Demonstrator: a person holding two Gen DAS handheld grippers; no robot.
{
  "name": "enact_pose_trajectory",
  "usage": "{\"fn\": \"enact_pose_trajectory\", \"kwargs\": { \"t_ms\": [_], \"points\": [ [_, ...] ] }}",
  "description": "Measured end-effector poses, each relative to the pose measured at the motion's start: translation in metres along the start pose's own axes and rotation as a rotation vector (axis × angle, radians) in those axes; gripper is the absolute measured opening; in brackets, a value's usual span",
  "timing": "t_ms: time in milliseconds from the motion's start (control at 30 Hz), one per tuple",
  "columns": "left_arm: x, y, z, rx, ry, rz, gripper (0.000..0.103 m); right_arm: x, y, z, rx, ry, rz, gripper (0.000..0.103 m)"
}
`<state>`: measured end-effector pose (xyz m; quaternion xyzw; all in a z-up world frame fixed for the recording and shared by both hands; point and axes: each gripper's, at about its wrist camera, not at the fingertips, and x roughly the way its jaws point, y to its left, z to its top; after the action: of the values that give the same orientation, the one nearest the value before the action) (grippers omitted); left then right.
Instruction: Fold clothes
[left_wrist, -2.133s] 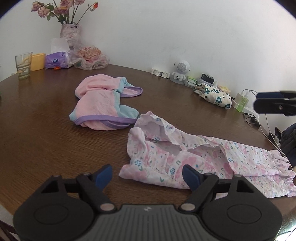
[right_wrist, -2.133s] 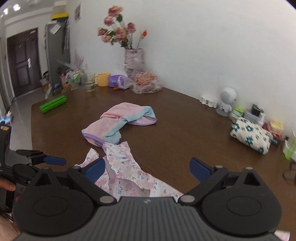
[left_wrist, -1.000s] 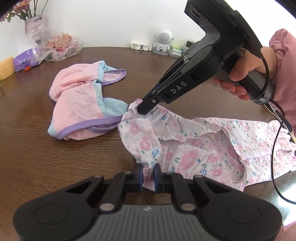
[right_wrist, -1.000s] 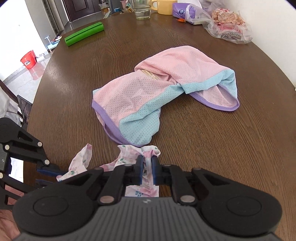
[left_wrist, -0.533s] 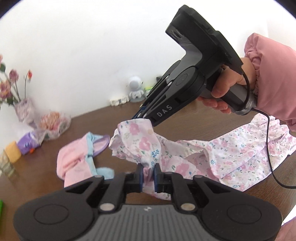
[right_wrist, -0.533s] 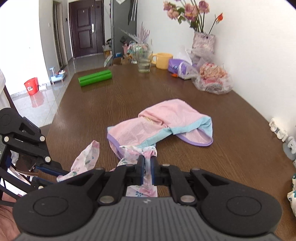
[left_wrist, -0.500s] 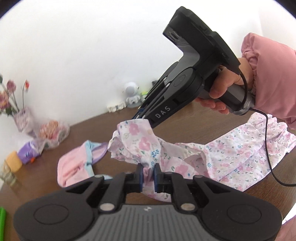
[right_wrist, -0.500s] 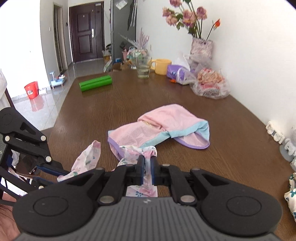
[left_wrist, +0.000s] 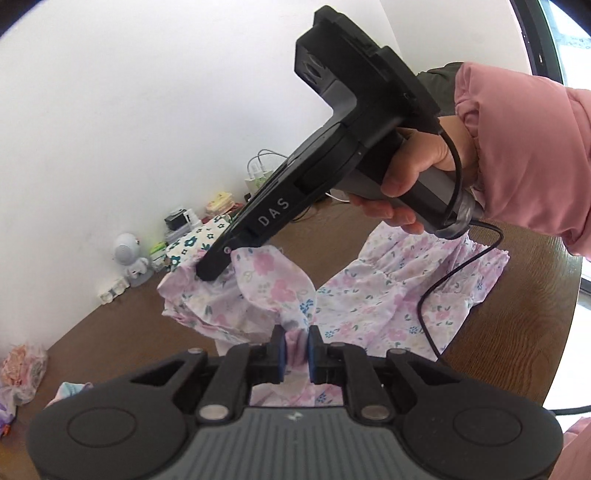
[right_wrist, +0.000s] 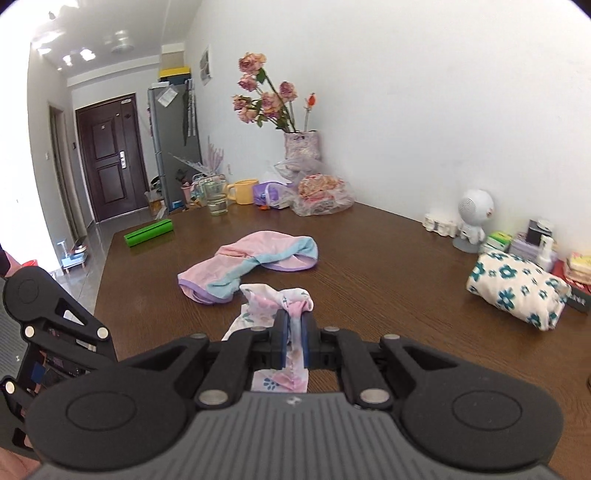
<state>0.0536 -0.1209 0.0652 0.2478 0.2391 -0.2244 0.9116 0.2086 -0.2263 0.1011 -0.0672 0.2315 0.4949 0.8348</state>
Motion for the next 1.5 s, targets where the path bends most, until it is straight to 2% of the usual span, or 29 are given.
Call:
{"fn": "enact_pose_trajectory", "kwargs": {
  "t_ms": [167,233,300,367,400,433,467,567,633,733,833,933,1067,1100,1167,1267,1400,1500],
  "points": [
    [0.02,-0.012,0.003,-0.06,0.023,-0.08,0.014,-0.025,-0.032,-0.033,0.132,0.016,-0.065,0.01],
    [0.028,-0.017,0.005,-0.084,0.033,-0.112,0.017,-0.033,-0.044,-0.046,0.206,0.024,-0.094,0.02],
    [0.036,-0.021,0.006,-0.108,0.042,-0.144,0.024,-0.042,-0.057,-0.063,0.302,0.029,-0.125,0.031],
    [0.044,-0.026,0.007,-0.132,0.051,-0.176,0.037,-0.055,-0.067,-0.079,0.403,0.03,-0.152,0.034],
    [0.047,-0.029,0.008,-0.143,0.056,-0.192,0.04,-0.062,-0.07,-0.086,0.46,0.031,-0.165,0.041],
    [0.051,-0.031,0.008,-0.155,0.06,-0.208,0.047,-0.068,-0.074,-0.093,0.516,0.032,-0.178,0.047],
    [0.049,-0.031,0.01,-0.161,0.044,-0.226,0.054,-0.075,-0.075,-0.099,0.566,0.03,-0.191,0.049],
    [0.037,-0.025,0.011,-0.18,0.0,-0.254,0.06,-0.095,-0.069,-0.113,0.652,0.012,-0.229,0.056],
    [0.027,-0.019,0.011,-0.193,-0.029,-0.264,0.063,-0.109,-0.06,-0.119,0.68,-0.008,-0.253,0.066],
    [0.008,0.005,0.007,-0.269,-0.057,-0.296,0.064,-0.128,-0.047,-0.12,0.687,-0.04,-0.299,0.073],
    [-0.004,0.027,-0.003,-0.317,-0.056,-0.249,0.068,-0.145,-0.041,-0.116,0.674,-0.108,-0.323,0.078],
    [-0.004,0.039,-0.018,-0.326,-0.023,-0.221,0.068,-0.16,-0.048,-0.109,0.703,-0.22,-0.325,0.084],
    [-0.005,0.054,-0.038,-0.337,0.021,-0.185,0.068,-0.165,-0.063,-0.101,0.802,-0.267,-0.275,0.084],
    [-0.005,0.057,-0.043,-0.34,0.032,-0.175,0.068,-0.165,-0.064,-0.099,0.816,-0.26,-0.265,0.084],
    [0.0,0.057,-0.05,-0.296,0.059,-0.17,0.068,-0.161,-0.055,-0.093,0.785,-0.186,-0.29,0.084],
    [0.009,0.051,-0.059,-0.212,0.104,-0.171,0.068,-0.152,-0.031,-0.091,0.674,-0.034,-0.383,0.083],
    [0.024,0.037,-0.068,-0.127,0.133,-0.137,0.067,-0.144,-0.011,-0.105,0.57,0.147,-0.531,0.083],
    [0.031,0.028,-0.067,-0.084,0.112,-0.117,0.054,-0.138,-0.009,-0.125,0.525,0.26,-0.639,0.083]
  ]
}}
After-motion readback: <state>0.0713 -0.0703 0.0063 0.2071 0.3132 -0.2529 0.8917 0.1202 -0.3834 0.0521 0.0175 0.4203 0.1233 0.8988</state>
